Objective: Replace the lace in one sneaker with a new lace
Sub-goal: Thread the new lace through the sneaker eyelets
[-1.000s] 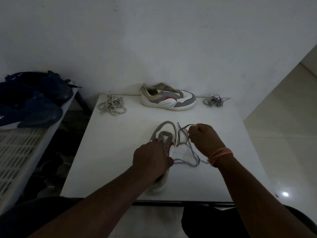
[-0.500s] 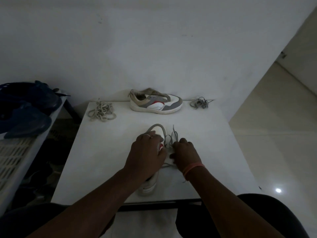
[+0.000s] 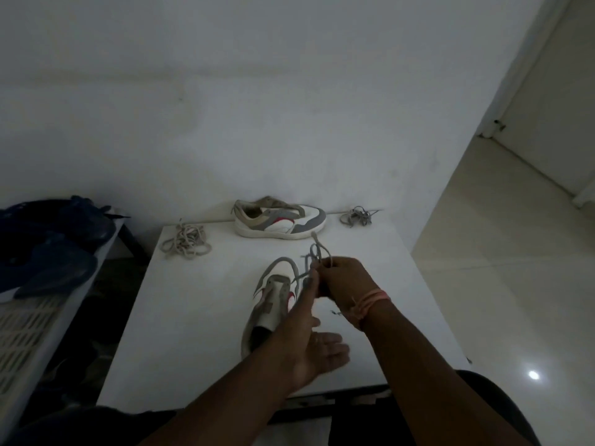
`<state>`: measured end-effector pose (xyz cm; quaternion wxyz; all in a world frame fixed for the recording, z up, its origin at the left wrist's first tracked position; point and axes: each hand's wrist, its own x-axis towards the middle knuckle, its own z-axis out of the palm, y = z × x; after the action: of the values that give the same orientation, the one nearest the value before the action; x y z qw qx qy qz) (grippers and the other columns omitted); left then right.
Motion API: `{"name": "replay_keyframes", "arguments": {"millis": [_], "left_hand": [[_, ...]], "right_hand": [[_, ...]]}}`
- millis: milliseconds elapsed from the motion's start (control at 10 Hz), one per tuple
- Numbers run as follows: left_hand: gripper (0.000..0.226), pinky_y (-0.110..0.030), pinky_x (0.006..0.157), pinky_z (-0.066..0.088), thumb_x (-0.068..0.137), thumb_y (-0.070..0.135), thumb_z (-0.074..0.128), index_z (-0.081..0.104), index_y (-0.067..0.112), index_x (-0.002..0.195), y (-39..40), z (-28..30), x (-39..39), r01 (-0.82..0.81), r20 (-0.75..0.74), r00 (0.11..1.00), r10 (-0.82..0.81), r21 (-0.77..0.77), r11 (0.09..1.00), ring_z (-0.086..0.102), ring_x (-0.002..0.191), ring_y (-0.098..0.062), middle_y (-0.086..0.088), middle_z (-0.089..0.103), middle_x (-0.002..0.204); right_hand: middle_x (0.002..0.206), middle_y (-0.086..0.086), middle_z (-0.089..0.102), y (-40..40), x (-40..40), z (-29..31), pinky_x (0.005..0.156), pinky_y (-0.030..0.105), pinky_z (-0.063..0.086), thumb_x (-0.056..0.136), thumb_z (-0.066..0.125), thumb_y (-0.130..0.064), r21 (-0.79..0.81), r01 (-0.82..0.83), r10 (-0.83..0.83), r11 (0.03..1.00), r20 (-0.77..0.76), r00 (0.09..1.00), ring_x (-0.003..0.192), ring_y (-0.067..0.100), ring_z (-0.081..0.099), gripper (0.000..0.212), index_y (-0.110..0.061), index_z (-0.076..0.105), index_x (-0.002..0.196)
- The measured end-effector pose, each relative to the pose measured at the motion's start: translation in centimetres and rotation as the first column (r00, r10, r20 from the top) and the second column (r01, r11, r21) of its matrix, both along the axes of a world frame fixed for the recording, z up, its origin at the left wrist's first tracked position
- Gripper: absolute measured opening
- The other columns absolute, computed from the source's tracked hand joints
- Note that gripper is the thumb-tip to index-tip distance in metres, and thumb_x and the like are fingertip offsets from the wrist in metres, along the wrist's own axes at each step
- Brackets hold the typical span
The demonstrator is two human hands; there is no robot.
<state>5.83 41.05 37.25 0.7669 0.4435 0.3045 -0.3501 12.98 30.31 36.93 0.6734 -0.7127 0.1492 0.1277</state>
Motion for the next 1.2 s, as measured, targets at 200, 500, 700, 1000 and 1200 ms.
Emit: {"name": "replay_keyframes", "arguments": {"millis": [200, 500, 700, 1000, 1200], "left_hand": [[0.036, -0.041, 0.084, 0.056, 0.093, 0.036, 0.069, 0.063, 0.007, 0.114, 0.7, 2.2, 6.7, -0.266, 0.210, 0.938, 0.277, -0.081, 0.961, 0.070, 0.094, -0.025, -0.011, 0.070, 0.104], [0.023, -0.036, 0.086, 0.059, 0.100, 0.017, 0.048, 0.070, 0.021, 0.106, -3.4, 1.1, 4.4, -0.108, 0.526, 0.795, -0.302, 0.613, 0.783, 0.069, 0.096, -0.021, -0.002, 0.072, 0.108], [0.019, -0.035, 0.083, 0.055, 0.101, 0.003, 0.047, 0.066, 0.008, 0.102, -4.3, 0.4, 6.8, 0.055, 0.382, 0.849, -0.365, 0.623, 0.780, 0.065, 0.088, -0.021, -0.010, 0.068, 0.100], [0.037, -0.034, 0.068, 0.051, 0.107, 0.018, 0.040, 0.059, -0.010, 0.123, -8.2, 1.1, 14.0, 0.165, 0.183, 0.931, -0.315, 0.558, 0.813, 0.065, 0.104, -0.041, -0.029, 0.065, 0.119], [0.024, -0.043, 0.087, 0.057, 0.101, 0.011, 0.050, 0.069, 0.003, 0.112, -9.1, -0.7, 16.5, 0.249, 0.235, 0.909, -0.345, 0.359, 0.900, 0.067, 0.096, -0.028, -0.016, 0.072, 0.108]], "right_hand": [[0.070, 0.015, 0.069, -1.6, -2.8, 2.0, 0.061, 0.028, 0.057, 0.092, 0.060, -0.001, -0.238, -0.365, 0.346, 0.900, -0.120, 0.930, 0.057, 0.018, 0.064, 0.015, 0.005, 0.073, 0.088], [0.131, 0.014, 0.064, -1.8, -2.2, 2.8, 0.097, 0.029, 0.046, 0.103, 0.051, -0.022, -0.451, -0.386, 0.312, 0.805, -0.231, 0.922, 0.111, 0.028, 0.065, 0.034, -0.004, 0.060, 0.130], [0.131, 0.026, 0.059, -3.8, -1.8, 2.2, 0.098, 0.044, 0.053, 0.095, 0.052, -0.008, -0.475, -0.169, 0.218, 0.864, 0.049, 0.975, 0.117, 0.039, 0.061, 0.037, 0.004, 0.056, 0.130], [0.124, 0.010, 0.064, -5.6, 1.3, 0.7, 0.100, 0.031, 0.049, 0.091, 0.059, -0.009, -0.670, -0.099, 0.247, 0.736, 0.129, 0.961, 0.112, 0.024, 0.063, 0.053, -0.020, 0.049, 0.142], [0.100, 0.006, 0.075, -8.3, 6.0, -0.4, 0.091, 0.033, 0.055, 0.085, 0.060, -0.002, -0.715, 0.073, 0.100, 0.695, 0.197, 0.975, 0.095, 0.024, 0.071, 0.026, -0.016, 0.076, 0.101]]}}
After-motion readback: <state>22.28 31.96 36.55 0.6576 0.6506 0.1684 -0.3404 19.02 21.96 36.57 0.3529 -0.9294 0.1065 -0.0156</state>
